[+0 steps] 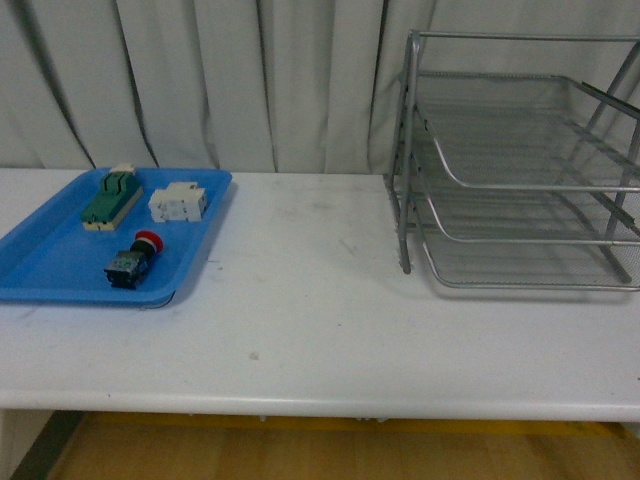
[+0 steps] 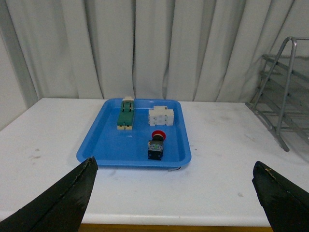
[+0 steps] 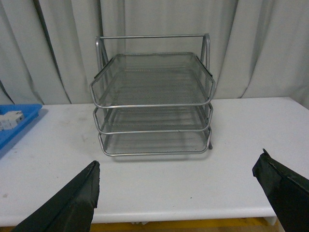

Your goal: Place button on rack with both arms

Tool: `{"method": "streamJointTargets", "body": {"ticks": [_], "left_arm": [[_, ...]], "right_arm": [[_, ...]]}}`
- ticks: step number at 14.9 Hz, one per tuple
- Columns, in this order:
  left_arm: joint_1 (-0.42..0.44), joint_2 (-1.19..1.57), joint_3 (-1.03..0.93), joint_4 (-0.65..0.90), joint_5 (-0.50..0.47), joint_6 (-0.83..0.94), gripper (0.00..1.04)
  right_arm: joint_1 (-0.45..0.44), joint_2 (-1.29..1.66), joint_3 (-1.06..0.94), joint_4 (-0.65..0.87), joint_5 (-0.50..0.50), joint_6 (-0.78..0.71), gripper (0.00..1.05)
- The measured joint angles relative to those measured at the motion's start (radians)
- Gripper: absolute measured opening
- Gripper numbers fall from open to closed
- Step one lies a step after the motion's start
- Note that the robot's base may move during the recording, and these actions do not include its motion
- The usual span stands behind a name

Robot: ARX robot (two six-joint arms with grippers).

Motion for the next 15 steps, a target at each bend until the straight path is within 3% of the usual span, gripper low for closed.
{"method": "streamJointTargets", "body": {"ticks": [15], "left_arm": [[0.0, 0.0, 0.0, 0.0, 0.0, 0.0, 0.98]], "right_arm": [[0.0, 0.0, 0.0, 0.0, 0.0, 0.0, 0.98]]}}
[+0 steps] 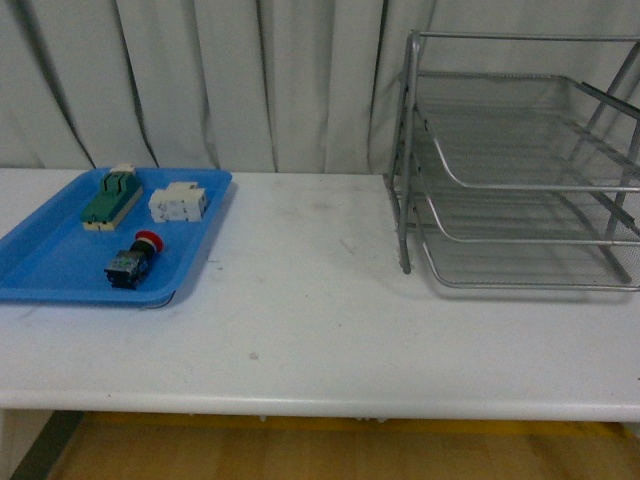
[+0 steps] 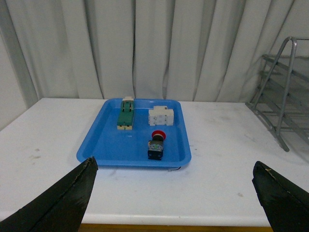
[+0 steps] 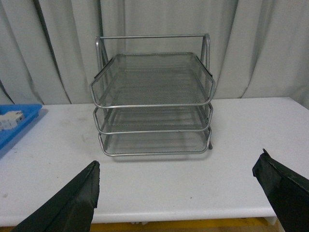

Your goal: Place button on rack with both arms

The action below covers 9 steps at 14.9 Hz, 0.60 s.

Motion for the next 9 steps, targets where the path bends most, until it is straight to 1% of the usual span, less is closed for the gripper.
{"method": "streamJointTargets", "body": {"ticks": [4, 5, 6, 7, 8, 9], "left_arm": [[0.0, 0.0, 0.0, 0.0, 0.0, 0.0, 0.98], [0.0, 0.0, 0.0, 0.0, -0.002, 0.0, 0.98], [0.0, 0.0, 0.0, 0.0, -0.001, 0.0, 0.98], [0.0, 0.0, 0.0, 0.0, 0.0, 0.0, 0.98], [0.0, 0.0, 0.0, -0.001, 0.0, 0.0, 0.98], [0.0, 0.0, 0.0, 0.0, 0.0, 0.0, 0.98]], "right_arm": [[-0.002, 0.002, 0.001, -0.009, -0.004, 0.002, 0.98], [-0.084, 0.091, 0.032, -0.053, -0.183, 0.063, 0.98], [-0.225, 0.338, 0.104, 0.096, -0.36, 0.17, 0.98], [-0.286, 0.517, 0.177, 0.256, -0.453, 0.223, 0.98], [-0.303, 0.665, 0.246, 0.39, -0.459, 0.251, 0.98], [-0.311, 0.869, 0.335, 0.548, -0.414, 0.276, 0.98]]}}
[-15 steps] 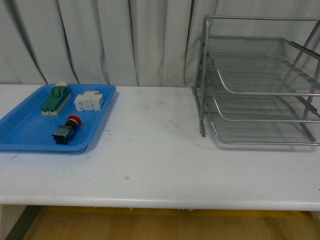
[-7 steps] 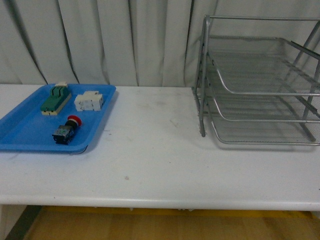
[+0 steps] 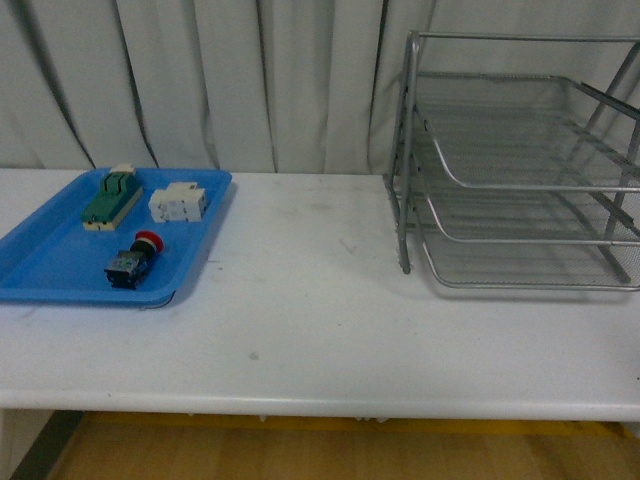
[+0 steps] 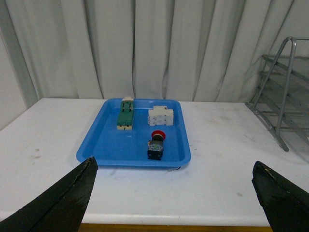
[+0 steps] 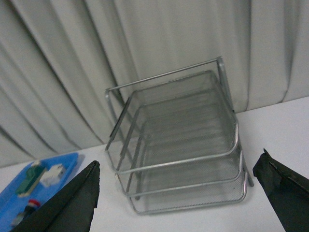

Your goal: Place button on rack with both arms

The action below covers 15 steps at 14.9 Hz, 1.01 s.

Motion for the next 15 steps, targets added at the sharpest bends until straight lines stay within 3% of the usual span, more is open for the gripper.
{"method": "streamJointTargets", "body": {"ticks": [3, 5, 8, 10, 13, 15], "left_arm": [[0.0, 0.0, 0.0, 0.0, 0.0, 0.0, 0.98], [0.0, 0.0, 0.0, 0.0, 0.0, 0.0, 0.98], [0.0, 0.0, 0.0, 0.0, 0.0, 0.0, 0.98], [0.0, 0.0, 0.0, 0.0, 0.0, 0.0, 0.98], [0.0, 0.0, 0.0, 0.0, 0.0, 0.0, 0.98], [0.0, 0.0, 0.0, 0.0, 0.0, 0.0, 0.98]], "right_arm": [[-0.016, 0.47, 0.222, 0.229, 0.116, 0.14, 0.98], [-0.007, 0.682, 0.32, 0.304, 0.124, 0.277, 0.98], [0.032, 0.906, 0.323, 0.539, 0.045, 0.652, 0.98], [0.059, 1.028, 0.31, 0.74, 0.054, 0.929, 0.98], [0.104, 1.184, 0.275, 0.738, 0.075, 1.228, 0.98], [0.135, 1.257, 0.275, 0.737, 0.083, 1.341, 0.98]]}}
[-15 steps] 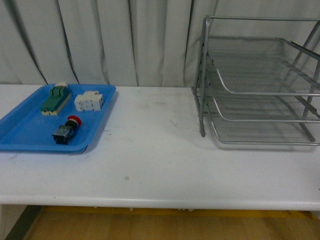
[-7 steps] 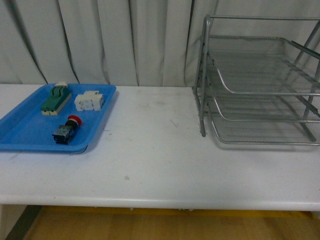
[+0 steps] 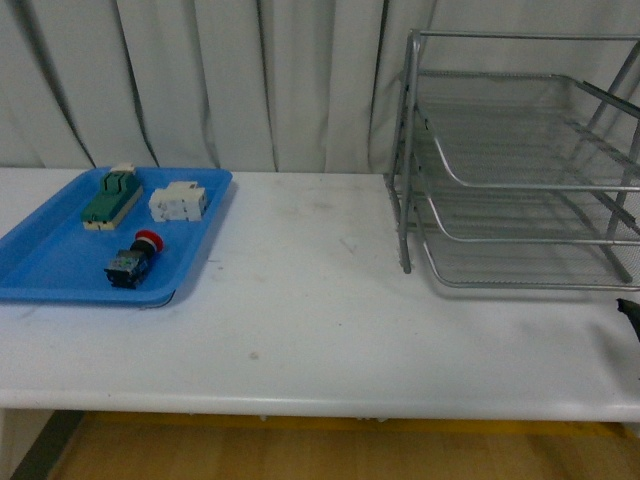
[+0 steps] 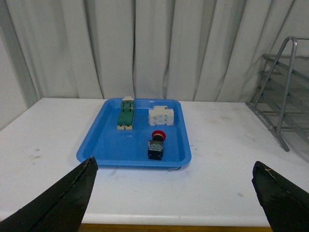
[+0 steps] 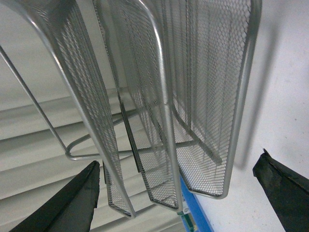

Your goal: Place button on rack with both arms

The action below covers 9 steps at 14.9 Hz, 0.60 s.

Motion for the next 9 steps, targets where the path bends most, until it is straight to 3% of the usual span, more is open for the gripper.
{"method": "streamJointTargets", "body": {"ticks": [3, 9], "left_arm": [[0.0, 0.0, 0.0, 0.0, 0.0, 0.0, 0.98], [0.0, 0.0, 0.0, 0.0, 0.0, 0.0, 0.98]], "right_arm": [[0.056, 0.065, 0.058, 0.004, 0.011, -0.001, 0.98], [0.072, 0.144, 0.193, 0.005, 0.012, -0.085, 0.98]]}}
